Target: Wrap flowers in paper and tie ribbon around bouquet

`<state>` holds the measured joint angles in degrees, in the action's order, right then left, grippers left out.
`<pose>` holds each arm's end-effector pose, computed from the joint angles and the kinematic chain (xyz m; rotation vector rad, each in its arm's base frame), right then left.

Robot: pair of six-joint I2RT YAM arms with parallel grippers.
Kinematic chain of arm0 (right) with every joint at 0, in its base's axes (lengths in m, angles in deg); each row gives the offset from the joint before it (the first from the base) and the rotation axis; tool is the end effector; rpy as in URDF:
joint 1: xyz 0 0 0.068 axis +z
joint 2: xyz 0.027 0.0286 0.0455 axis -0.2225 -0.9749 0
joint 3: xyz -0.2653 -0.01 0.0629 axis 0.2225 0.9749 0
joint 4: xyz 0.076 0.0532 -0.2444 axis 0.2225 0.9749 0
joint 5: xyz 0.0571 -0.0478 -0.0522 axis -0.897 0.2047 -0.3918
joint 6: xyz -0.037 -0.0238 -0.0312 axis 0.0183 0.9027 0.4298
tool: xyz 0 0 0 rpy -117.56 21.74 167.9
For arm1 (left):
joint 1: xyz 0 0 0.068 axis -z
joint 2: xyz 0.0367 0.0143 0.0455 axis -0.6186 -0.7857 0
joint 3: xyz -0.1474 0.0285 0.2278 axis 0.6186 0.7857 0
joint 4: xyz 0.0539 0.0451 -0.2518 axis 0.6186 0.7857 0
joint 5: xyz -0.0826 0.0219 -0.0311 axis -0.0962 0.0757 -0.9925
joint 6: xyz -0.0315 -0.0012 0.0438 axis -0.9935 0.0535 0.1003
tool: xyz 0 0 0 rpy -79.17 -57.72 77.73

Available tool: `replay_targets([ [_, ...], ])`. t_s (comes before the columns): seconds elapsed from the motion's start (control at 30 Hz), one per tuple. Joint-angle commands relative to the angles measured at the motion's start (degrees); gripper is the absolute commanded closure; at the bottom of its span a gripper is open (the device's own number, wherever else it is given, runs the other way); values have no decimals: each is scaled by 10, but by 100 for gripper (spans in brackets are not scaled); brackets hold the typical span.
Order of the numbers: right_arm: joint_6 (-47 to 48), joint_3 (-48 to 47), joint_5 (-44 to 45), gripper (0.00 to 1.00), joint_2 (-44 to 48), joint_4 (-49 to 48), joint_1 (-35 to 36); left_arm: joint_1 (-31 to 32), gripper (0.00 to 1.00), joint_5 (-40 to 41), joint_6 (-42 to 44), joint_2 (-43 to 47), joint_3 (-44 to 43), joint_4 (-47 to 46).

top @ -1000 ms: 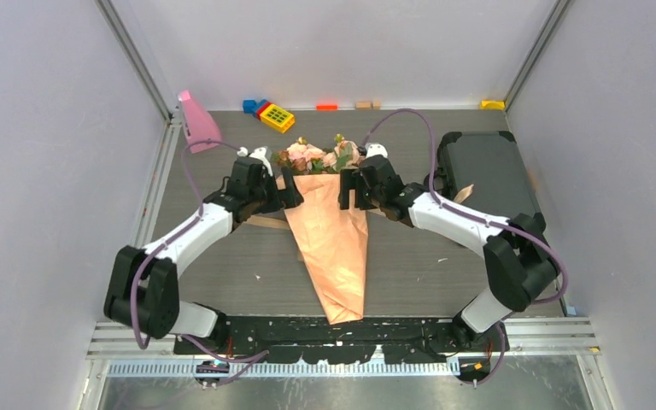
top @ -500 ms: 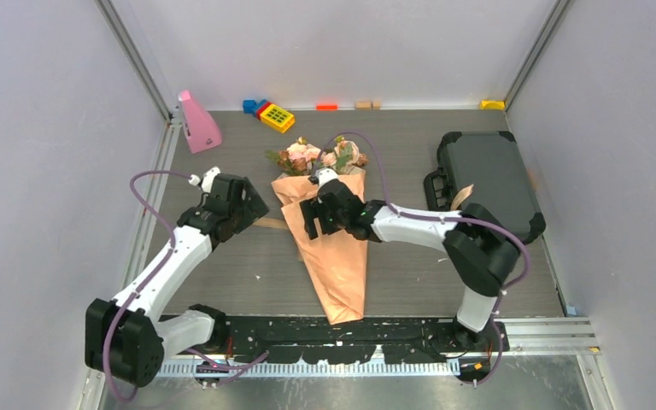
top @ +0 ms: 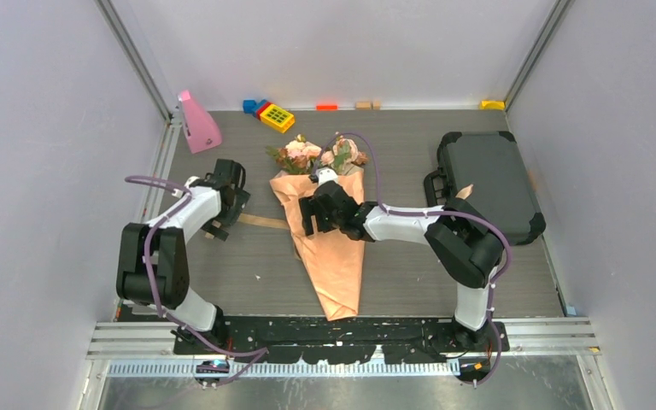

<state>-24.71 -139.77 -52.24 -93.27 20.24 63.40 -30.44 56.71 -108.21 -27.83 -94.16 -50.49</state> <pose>0.2591 0.3051 0.1718 -0.4569 2.2686 0.4767 0.2802 -0.0249 0.1886 -1.4825 2.1805 0.0921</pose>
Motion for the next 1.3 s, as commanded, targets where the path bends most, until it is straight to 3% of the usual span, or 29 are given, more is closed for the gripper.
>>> replay_targets([
  [0.0, -7, -5, 13, 18, -4, -34, 0, -6, 0, 73, -94, -34, -62, 34],
  [0.2, 1, -3, 23, 18, -1, -31, -1, -10, 2, 67, -166, -90, -102, 69],
  [0.4, -1, -5, 18, 18, -6, -30, 0, -9, 15, 26, -177, -152, -126, 84],
  [0.47, -1, -5, 19, 18, -5, -30, 0, -9, 29, 21, -174, -169, -128, 86],
  [0.5, -1, -4, 21, 18, -3, -30, 0, -9, 42, 21, -172, -174, -130, 90],
  [0.53, -1, -2, 23, 18, 0, -30, 0, -9, 58, 23, -170, -177, -132, 94],
  [0.57, -1, 0, 25, 18, 3, -30, 0, -9, 83, 30, -165, -176, -132, 99],
  [0.6, -1, 2, 28, 18, 6, -31, 0, -11, 98, 37, -163, -172, -134, 110],
  [0.73, -3, 8, 35, 18, 16, -31, 0, -37, 100, 108, -150, -115, -129, 166],
  [0.83, -10, 7, 34, 18, 16, -29, 0, -100, 100, 143, -115, -27, -97, 188],
  [1.03, -17, -3, 39, 18, 14, -20, 6, -279, 100, 99, 12, 201, 5, 101],
  [1.13, -16, -16, 38, 18, 10, -8, 13, -311, 100, 90, 56, 285, 18, 71],
  [1.27, -15, -27, 38, 18, 9, 0, 28, -323, 100, 71, 108, 314, -9, 72],
])
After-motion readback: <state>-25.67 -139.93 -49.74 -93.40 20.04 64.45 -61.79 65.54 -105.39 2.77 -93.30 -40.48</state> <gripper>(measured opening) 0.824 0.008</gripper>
